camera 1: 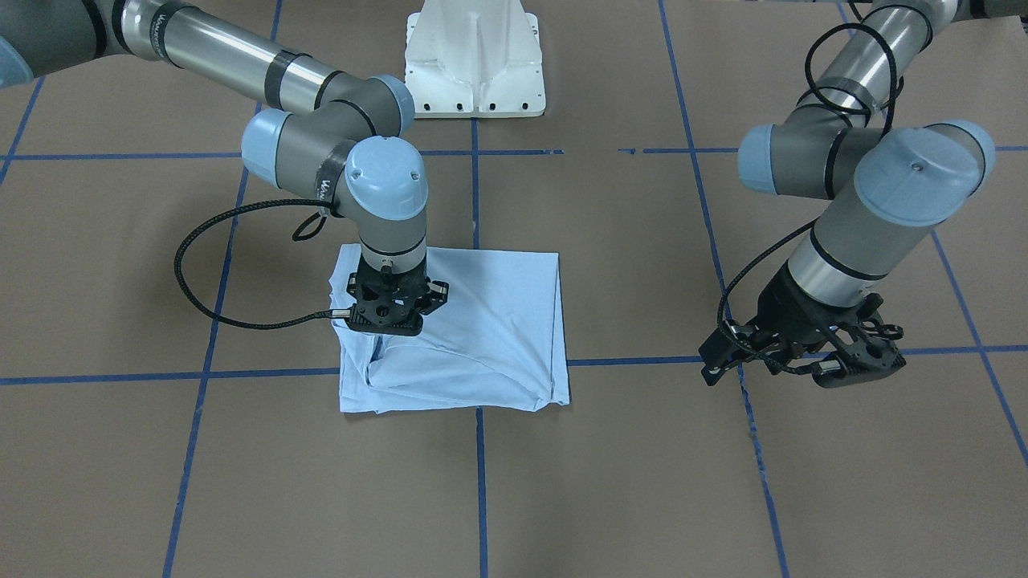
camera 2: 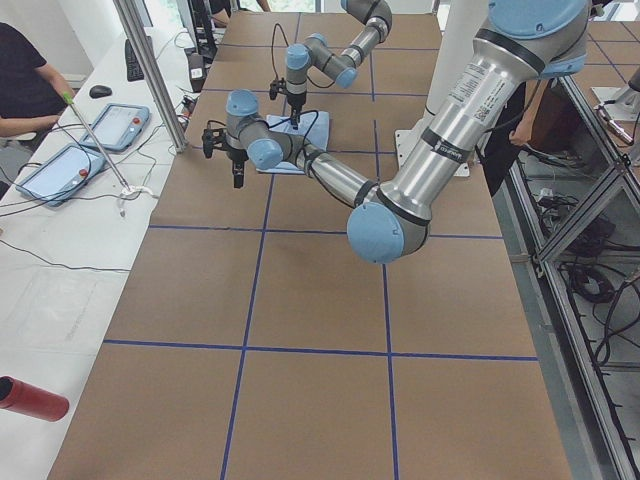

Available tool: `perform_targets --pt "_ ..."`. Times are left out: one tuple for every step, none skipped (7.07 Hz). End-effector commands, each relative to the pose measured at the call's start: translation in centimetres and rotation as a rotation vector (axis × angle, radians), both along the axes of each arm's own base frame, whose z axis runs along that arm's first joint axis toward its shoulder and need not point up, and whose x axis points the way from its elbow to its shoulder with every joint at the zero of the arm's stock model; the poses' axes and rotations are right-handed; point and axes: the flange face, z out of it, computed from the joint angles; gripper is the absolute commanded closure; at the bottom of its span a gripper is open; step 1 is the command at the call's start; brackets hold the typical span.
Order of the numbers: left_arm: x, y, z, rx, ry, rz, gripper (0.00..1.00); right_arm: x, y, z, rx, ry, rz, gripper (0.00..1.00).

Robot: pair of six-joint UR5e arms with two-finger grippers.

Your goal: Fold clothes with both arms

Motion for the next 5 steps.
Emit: perform_targets --pt "0.1 0.0 0.4 0.000 -0.002 0.003 0.00 0.0 -0.2 0.1 -0.001 0.004 0.001 0.75" --pt "0.3 0.0 0.5 0.001 -0.004 0.004 0.00 0.0 -0.2 0.0 -0.001 0.001 0.000 0.82" --pt "0.3 0.0 0.5 0.000 -0.003 0.006 0.00 0.0 -0.2 0.0 0.000 0.001 -0.002 1.00" --pt "0.3 -0.1 0.6 -0.001 -0.005 0.004 0.00 0.0 -0.5 0.4 0.001 0.010 -0.004 1.00" --pt "0.4 0.0 0.4 0.002 -0.003 0.006 0.00 0.5 -1.6 1.0 -0.001 0.022 0.005 1.00"
